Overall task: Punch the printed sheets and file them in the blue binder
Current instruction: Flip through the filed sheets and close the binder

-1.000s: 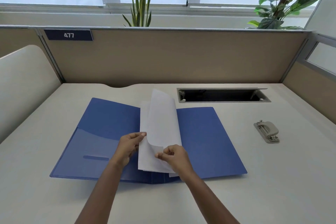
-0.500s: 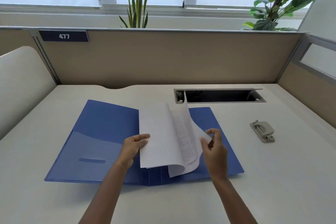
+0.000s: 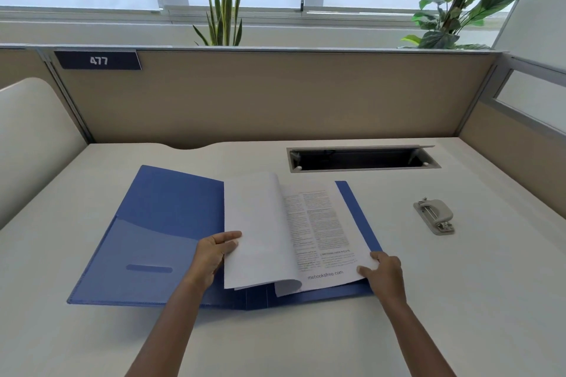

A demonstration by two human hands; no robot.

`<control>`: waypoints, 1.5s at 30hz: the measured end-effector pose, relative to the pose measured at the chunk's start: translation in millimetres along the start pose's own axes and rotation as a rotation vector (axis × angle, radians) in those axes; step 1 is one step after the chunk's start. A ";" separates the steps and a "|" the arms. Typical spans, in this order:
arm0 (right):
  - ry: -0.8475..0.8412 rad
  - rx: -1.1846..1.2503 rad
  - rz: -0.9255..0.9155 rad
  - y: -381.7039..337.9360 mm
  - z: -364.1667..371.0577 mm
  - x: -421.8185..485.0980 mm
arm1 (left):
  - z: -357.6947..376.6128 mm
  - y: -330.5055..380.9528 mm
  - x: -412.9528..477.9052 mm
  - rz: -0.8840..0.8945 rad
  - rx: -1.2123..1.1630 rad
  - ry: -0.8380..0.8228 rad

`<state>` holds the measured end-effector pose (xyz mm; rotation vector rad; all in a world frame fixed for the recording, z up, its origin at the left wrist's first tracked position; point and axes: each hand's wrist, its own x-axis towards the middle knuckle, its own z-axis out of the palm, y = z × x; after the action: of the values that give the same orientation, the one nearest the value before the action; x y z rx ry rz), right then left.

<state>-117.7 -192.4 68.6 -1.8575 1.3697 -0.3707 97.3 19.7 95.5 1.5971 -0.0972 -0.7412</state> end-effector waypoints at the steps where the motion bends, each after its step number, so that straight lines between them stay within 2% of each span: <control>1: -0.015 0.013 0.051 -0.5 0.9 0.9 | -0.8 0.2 -0.7 0.001 0.005 -0.002; 5: -0.038 0.036 0.221 -4.4 2.5 3.8 | -3.5 -0.6 -2.0 0.004 0.020 0.001; 8: 0.071 -0.011 0.187 -13.1 -1.9 -4.3 | -4.3 -1.1 -3.4 0.016 0.026 0.013; 10: 0.137 0.048 0.049 -22.2 -0.1 -12.0 | -4.0 -0.4 -4.2 0.027 0.033 0.021; 14: 0.095 0.147 -0.255 -58.3 16.8 -36.9 | -0.6 3.6 -5.0 0.059 0.066 0.041; 21: 0.113 -0.098 -0.894 -113.8 66.4 -92.6 | 8.9 16.4 -8.2 0.104 0.041 0.104; 24: 0.063 -0.204 -1.063 -119.1 83.5 -106.2 | 9.1 22.9 -10.0 0.135 0.036 0.136; 26: -0.034 -0.188 -1.114 -115.6 89.9 -108.2 | 7.3 23.9 -10.5 0.180 0.078 0.119; 28: -0.173 -0.136 -1.026 -111.2 86.3 -108.7 | 2.5 24.4 -11.3 0.197 0.142 0.117; 30: -0.210 -0.131 -0.890 -102.5 78.1 -102.3 | -5.5 22.2 -7.6 0.183 0.147 0.149; 33: -0.139 -0.272 -0.694 -80.0 64.6 -75.0 | -19.7 19.5 -2.3 0.153 0.181 0.208; 36: -0.127 -0.496 -0.434 -56.0 49.8 -48.8 | -34.5 15.5 4.5 0.150 0.279 0.273; 38: -0.117 -0.571 -0.328 -43.9 39.4 -37.8 | -40.6 13.5 7.4 0.150 0.336 0.310; 45: -0.102 -0.571 -0.064 -15.3 21.9 -17.8 | -48.2 5.8 13.7 0.150 0.461 0.401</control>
<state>-100.2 -165.5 69.3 -2.3442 1.4455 0.1023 134.6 53.7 94.5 2.1229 -0.0982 -0.2788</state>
